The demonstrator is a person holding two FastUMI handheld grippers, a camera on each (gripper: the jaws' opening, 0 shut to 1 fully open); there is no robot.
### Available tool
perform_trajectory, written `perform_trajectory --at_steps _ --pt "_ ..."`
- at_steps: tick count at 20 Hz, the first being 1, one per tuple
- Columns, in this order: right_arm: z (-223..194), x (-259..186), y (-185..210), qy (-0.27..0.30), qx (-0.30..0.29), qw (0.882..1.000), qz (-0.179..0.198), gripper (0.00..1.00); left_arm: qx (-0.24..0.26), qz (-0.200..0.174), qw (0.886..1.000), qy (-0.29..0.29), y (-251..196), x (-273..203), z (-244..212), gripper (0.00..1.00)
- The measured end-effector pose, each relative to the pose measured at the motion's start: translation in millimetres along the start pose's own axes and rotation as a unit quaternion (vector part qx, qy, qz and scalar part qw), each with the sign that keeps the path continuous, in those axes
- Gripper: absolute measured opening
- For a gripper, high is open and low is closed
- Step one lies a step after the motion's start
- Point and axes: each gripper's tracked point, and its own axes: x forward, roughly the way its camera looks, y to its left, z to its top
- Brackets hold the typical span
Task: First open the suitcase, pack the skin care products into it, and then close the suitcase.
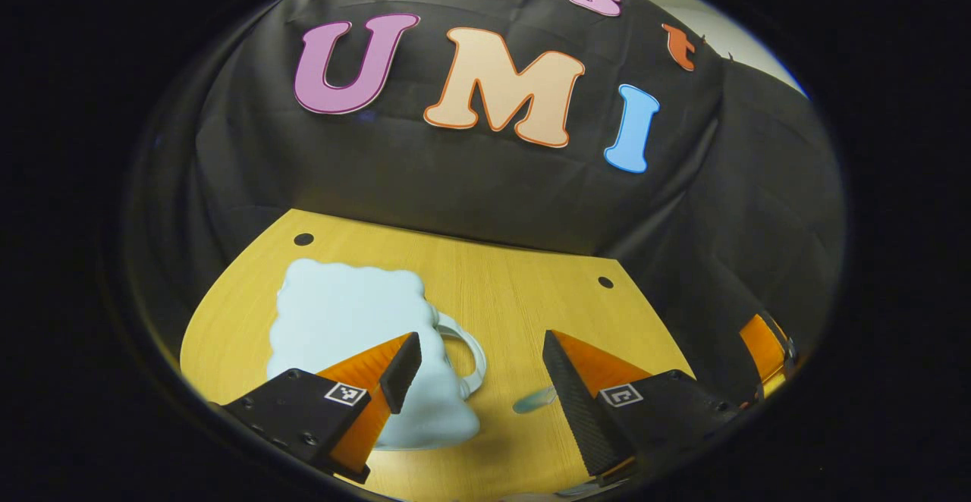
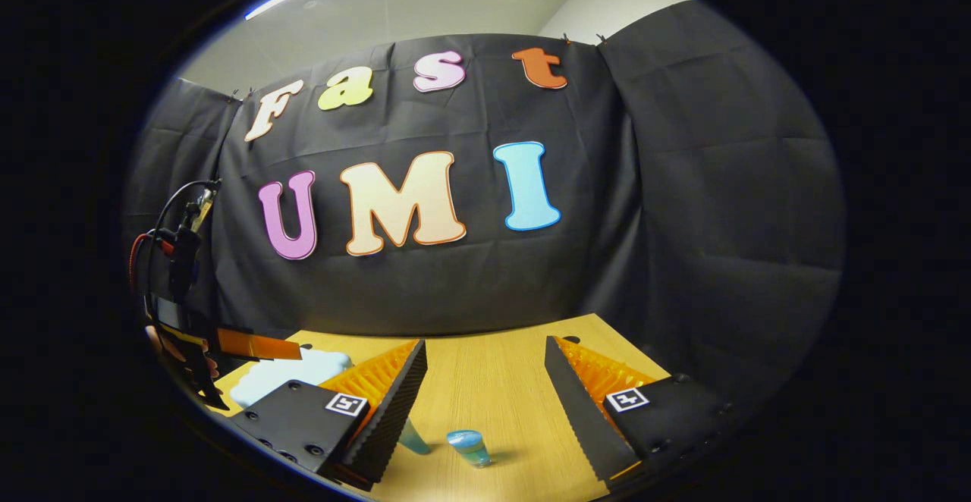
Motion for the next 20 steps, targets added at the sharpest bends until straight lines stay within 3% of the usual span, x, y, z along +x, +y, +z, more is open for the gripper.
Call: perform_trajectory --at_steps 5,10,16,17,20 --pt "0.6 -1.8 1.8 -0.001 -0.002 1.0 0.003 0.98 0.001 -0.003 1.0 0.007 -1.2 2.3 -2.4 0.95" --pt "-7.7 -6.6 5.4 0.006 -0.002 1.0 0.009 0.98 0.011 -0.032 0.999 0.042 -13.7 20.7 -0.2 0.95" --pt "-21.3 -8.5 14.7 0.022 -0.013 0.999 0.023 0.98 0.024 -0.014 0.991 0.134 -4.4 58.2 -13.3 0.94" --pt "-22.4 -8.2 15.4 0.024 -0.014 0.999 0.024 0.98 0.021 -0.006 0.987 0.156 1.2 67.5 -17.7 0.91" --pt "-29.4 -8.5 16.2 0.032 -0.013 0.999 0.027 0.98 -0.015 0.006 0.974 0.227 6.3 90.1 -37.6 0.94"
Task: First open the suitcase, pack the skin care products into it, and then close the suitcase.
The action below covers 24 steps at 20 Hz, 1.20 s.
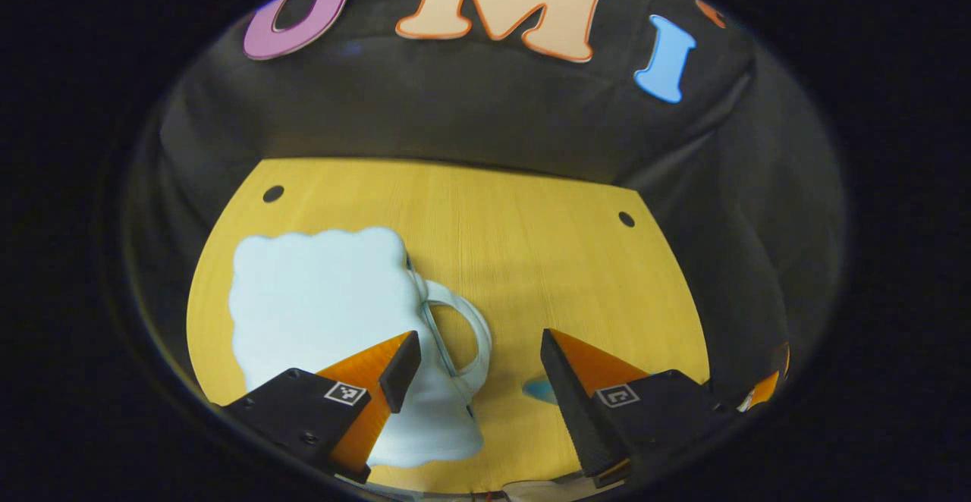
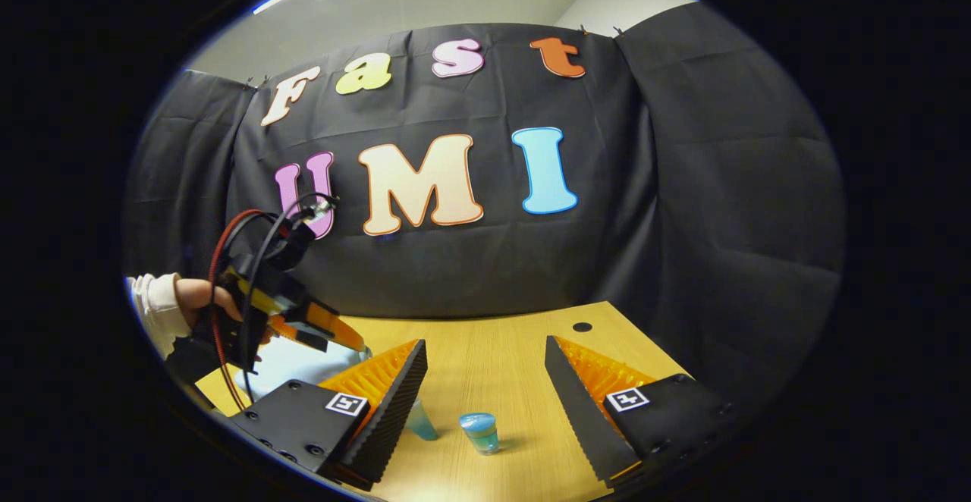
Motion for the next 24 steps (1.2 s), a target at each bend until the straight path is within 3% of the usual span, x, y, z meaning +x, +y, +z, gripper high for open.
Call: perform_trajectory --at_steps 3,4,5,6,8,11,15,16,17,20,21,24 --pt "-8.7 -0.1 -3.2 0.009 0.002 1.0 -0.001 0.98 -0.031 0.002 0.998 0.061 -1.5 28.8 -9.9 0.87" --pt "-11.0 -0.6 -4.5 0.011 0.004 1.0 -0.002 0.98 -0.036 0.013 0.996 0.078 0.9 37.0 -12.6 0.89" --pt "-12.8 -1.1 -6.5 0.014 0.007 1.0 -0.003 0.98 -0.038 0.022 0.995 0.093 3.0 46.7 -15.7 0.77" --pt "-15.6 -1.6 -8.0 0.015 0.011 1.0 -0.004 0.98 -0.04 0.028 0.993 0.106 4.9 54.1 -17.3 0.77" --pt "-20.0 -3.0 -12.1 0.018 0.015 1.0 -0.006 0.98 -0.047 0.032 0.991 0.125 2.0 66.5 -19.2 0.64" --pt "-27.5 -2.1 -24.0 0.029 0.023 0.999 -0.013 0.98 -0.049 0.055 0.987 0.146 7.2 83.2 -22.6 0.58" --pt "-30.5 -0.4 -39.3 0.032 0.034 0.999 -0.022 0.98 -0.065 0.078 0.979 0.177 12.5 102.1 -35.0 0.43" --pt "-31.2 0.5 -42.4 0.033 0.037 0.999 -0.023 0.98 -0.072 0.082 0.977 0.182 13.3 106.8 -37.1 0.46" --pt "-31.5 1.9 -45.0 0.033 0.038 0.998 -0.024 0.98 -0.076 0.085 0.976 0.188 13.9 111.4 -39.8 0.4" --pt "-34.2 4.8 -51.5 0.037 0.037 0.998 -0.026 0.98 -0.079 0.099 0.97 0.205 19.4 121.0 -47.0 0.34" --pt "-34.3 5.6 -53.0 0.038 0.037 0.998 -0.026 0.98 -0.082 0.102 0.969 0.21 19.4 123.5 -49.5 0.23" --pt "-36.9 6.5 -57.3 0.041 0.037 0.998 -0.027 0.98 -0.084 0.104 0.966 0.221 20.1 131.2 -54.0 0.19"
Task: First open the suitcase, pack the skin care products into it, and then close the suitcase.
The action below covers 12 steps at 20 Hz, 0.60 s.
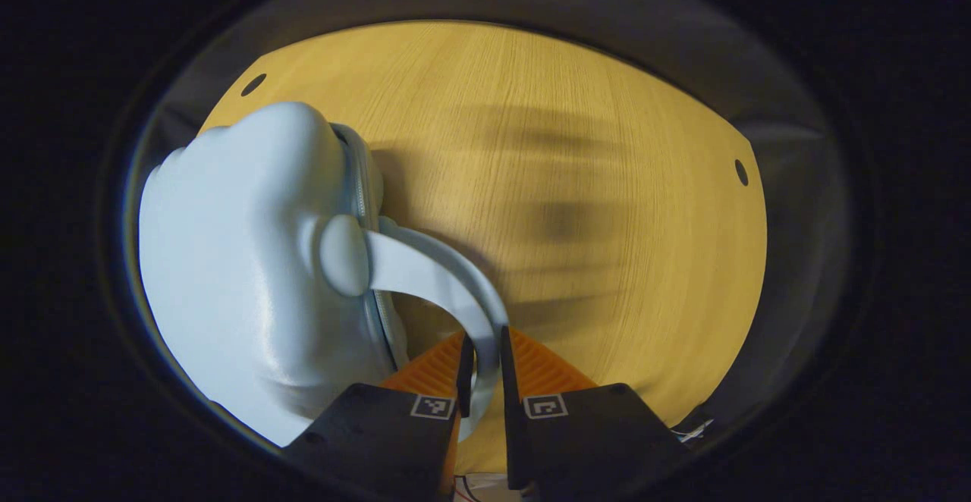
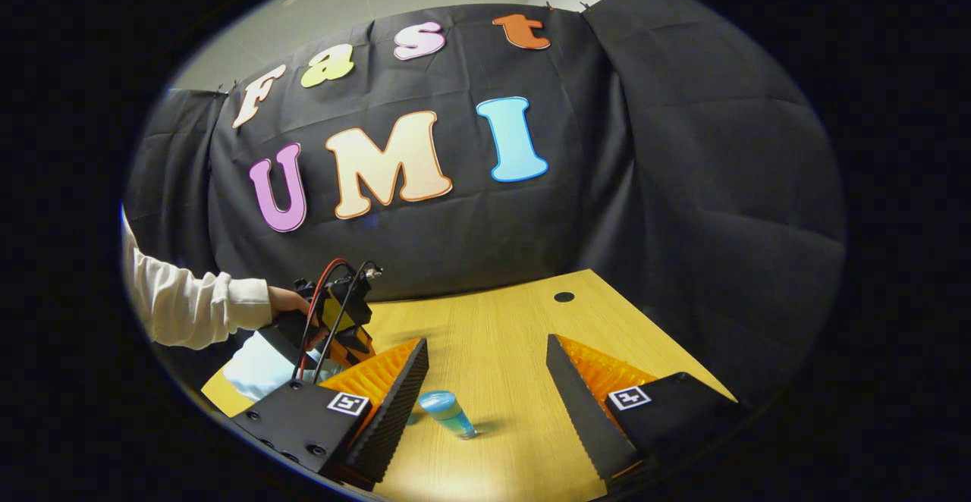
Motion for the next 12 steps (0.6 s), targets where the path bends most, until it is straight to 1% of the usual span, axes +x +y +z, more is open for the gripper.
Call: perform_trajectory --at_steps 2,3,4,6,7,9,11,12 --pt "-2.9 0.7 -2.3 0.003 0.001 1.0 -0.001 0.98 -0.005 -0.008 1.0 0.007 -1.2 4.8 -1.4 0.19" --pt "-3.0 0.4 -3.6 0.004 0.001 1.0 -0.003 0.98 -0.009 -0.011 1.0 0.005 -2.9 6.1 -0.7 0.17" --pt "-4.1 0.0 -5.0 0.005 0.001 1.0 -0.004 0.98 -0.008 -0.015 1.0 0.005 -4.5 5.6 -0.6 0.1" --pt "-3.9 -0.9 -6.0 0.004 0.002 1.0 -0.005 0.98 -0.007 -0.025 1.0 0.001 -6.1 1.4 0.4 0.07" --pt "-4.5 -0.4 -6.0 0.005 0.002 1.0 -0.004 0.98 -0.008 -0.028 1.0 -0.002 -6.7 0.1 0.8 0.04" --pt "-5.9 1.4 -5.7 0.007 0.0 1.0 -0.003 0.98 0.0 -0.031 0.999 -0.011 -7.7 -3.8 3.0 0.0" --pt "-4.6 2.2 -2.8 0.006 -0.002 1.0 0.001 0.98 0.011 -0.033 0.999 -0.022 -11.1 -8.3 5.4 0.0" --pt "-5.3 2.7 -0.4 0.006 -0.003 1.0 0.003 0.98 0.013 -0.042 0.999 -0.024 -15.1 -12.5 5.8 0.0"
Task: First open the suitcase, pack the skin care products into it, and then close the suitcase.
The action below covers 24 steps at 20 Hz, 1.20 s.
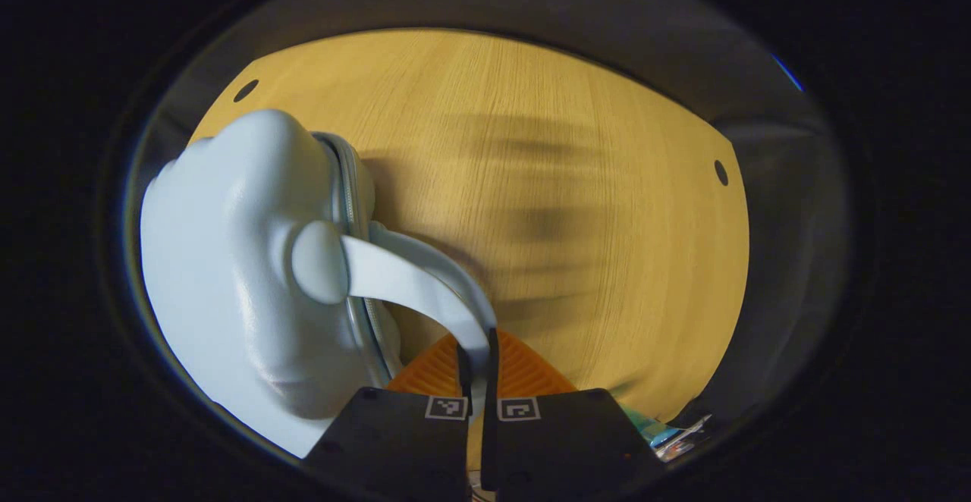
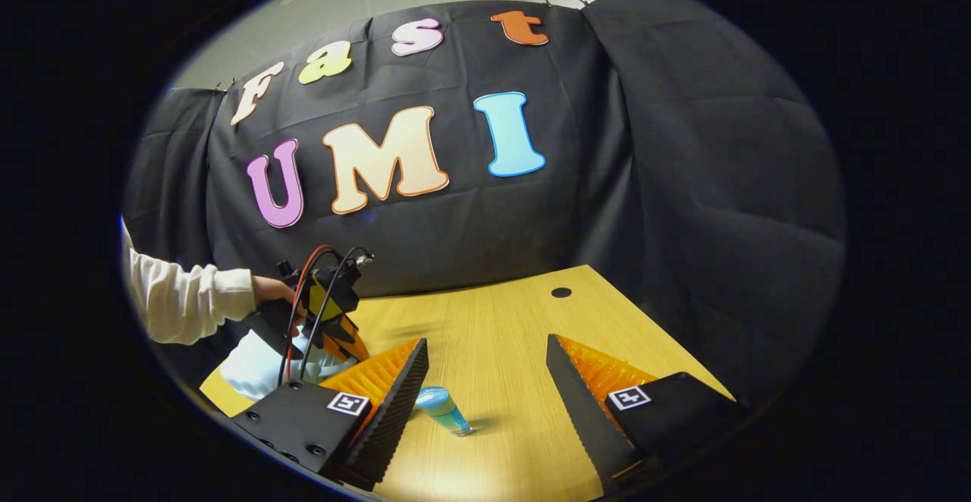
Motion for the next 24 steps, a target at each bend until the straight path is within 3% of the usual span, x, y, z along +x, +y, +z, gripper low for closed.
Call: perform_trajectory --at_steps 7,13,19,24 --pt "2.7 6.5 30.6 -0.003 -0.011 0.999 0.032 0.98 -0.004 -0.08 0.996 -0.043 -6.3 -32.2 11.9 0.0" --pt "7.5 6.8 67.2 -0.009 -0.031 0.997 0.067 0.98 -0.024 -0.115 0.986 -0.115 8.4 -72.4 25.3 0.0" --pt "7.3 -2.5 100.2 -0.012 -0.045 0.995 0.09 0.98 -0.076 -0.086 0.977 -0.18 59.6 -99.0 36.5 0.0" --pt "2.7 -10.9 126.1 -0.012 -0.044 0.994 0.1 0.98 -0.099 -0.056 0.974 -0.197 110.6 -108.4 31.7 0.0"
